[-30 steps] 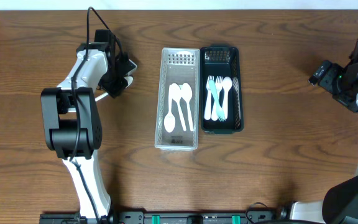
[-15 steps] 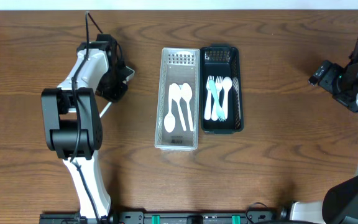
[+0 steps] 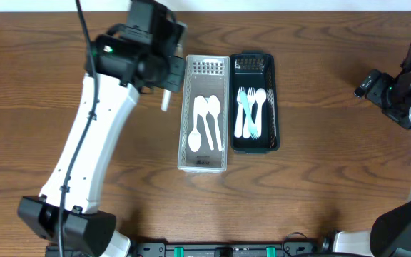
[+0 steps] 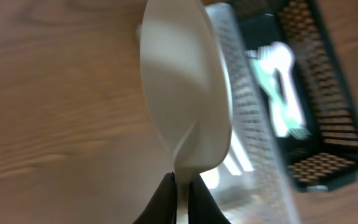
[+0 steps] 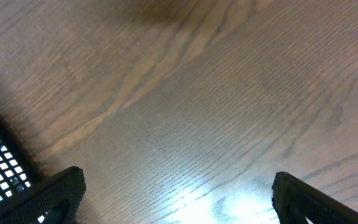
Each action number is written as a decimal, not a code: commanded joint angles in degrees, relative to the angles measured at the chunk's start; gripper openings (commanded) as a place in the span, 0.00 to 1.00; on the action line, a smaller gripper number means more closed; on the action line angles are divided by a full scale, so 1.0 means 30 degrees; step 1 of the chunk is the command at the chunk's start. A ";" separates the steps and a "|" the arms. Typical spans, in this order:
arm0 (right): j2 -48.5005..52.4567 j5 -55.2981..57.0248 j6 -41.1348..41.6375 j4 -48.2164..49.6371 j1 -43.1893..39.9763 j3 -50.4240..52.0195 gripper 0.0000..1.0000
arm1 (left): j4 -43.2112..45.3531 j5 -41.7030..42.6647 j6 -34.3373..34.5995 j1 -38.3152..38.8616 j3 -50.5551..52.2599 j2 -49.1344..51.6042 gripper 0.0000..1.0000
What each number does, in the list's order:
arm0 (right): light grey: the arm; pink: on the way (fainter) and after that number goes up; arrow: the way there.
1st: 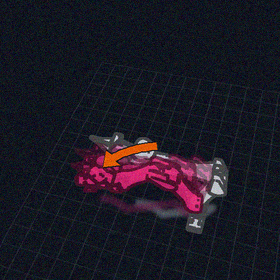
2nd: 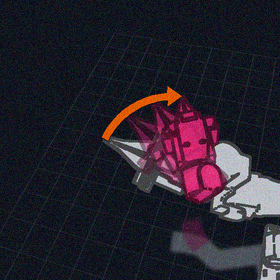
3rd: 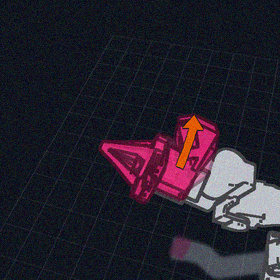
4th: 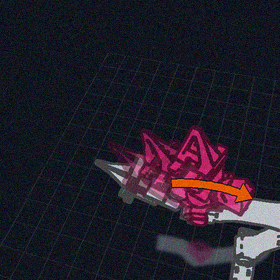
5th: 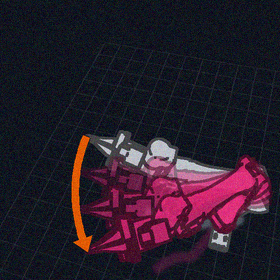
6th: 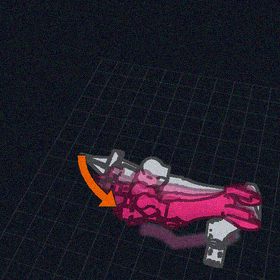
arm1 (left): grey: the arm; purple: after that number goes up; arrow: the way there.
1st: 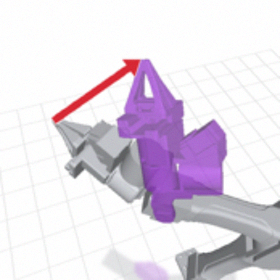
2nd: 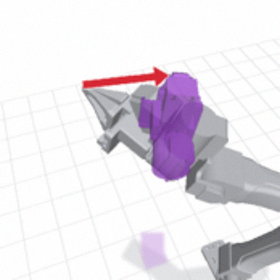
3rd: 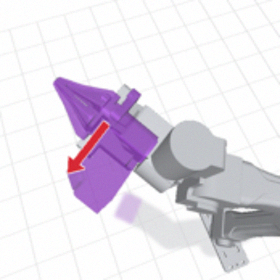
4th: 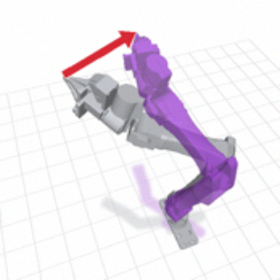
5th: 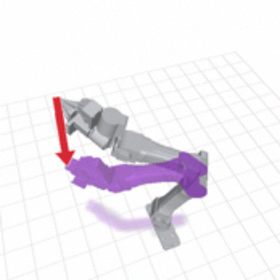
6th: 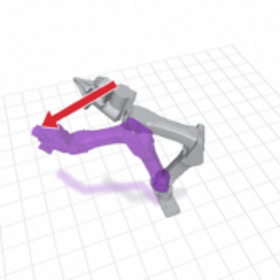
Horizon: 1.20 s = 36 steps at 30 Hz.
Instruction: Pack container
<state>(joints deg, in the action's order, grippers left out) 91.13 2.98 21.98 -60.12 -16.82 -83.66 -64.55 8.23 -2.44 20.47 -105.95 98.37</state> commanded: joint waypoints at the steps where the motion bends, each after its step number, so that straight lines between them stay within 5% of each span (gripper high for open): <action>1: 0.0058 -0.0015 0.0233 0.0007 -0.0124 0.0066 0.99 | 0.0102 0.0838 0.2142 0.1231 0.1246 0.1501 0.06; 7: 0.0058 -0.0015 0.0233 -0.0146 -0.0124 0.0066 0.99 | 0.1902 0.0838 0.2572 0.2681 0.2747 0.2696 0.16; 11: 0.0058 -0.0532 -0.0525 -0.0321 -0.0124 0.0066 0.99 | 0.2441 0.0823 0.2572 0.2732 0.2747 0.3016 0.43; 12: 0.0058 -0.0816 -0.1202 -0.0211 -0.0117 0.0066 0.99 | 0.2572 0.0823 0.2565 0.2652 0.2739 0.3002 0.59; 24: -0.3774 -0.5843 -0.7104 0.2616 0.1639 -0.0656 0.99 | 0.1770 0.0357 0.2550 0.0087 0.0976 -0.1129 0.76; 29: -0.7563 -0.6462 -0.7351 0.3854 0.2514 -0.0969 0.99 | 0.0306 -0.3118 0.2557 -0.0707 0.0969 -0.5654 0.98; 36: -1.3034 -0.7533 -0.7198 0.0415 0.3009 -0.0969 0.99 | -0.3606 -0.8007 0.2419 -0.0729 0.0969 -1.2269 0.98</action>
<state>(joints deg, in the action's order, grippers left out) 56.36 -16.71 1.67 -55.88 -8.47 -86.43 -72.84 -6.76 5.15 18.44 -102.80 66.30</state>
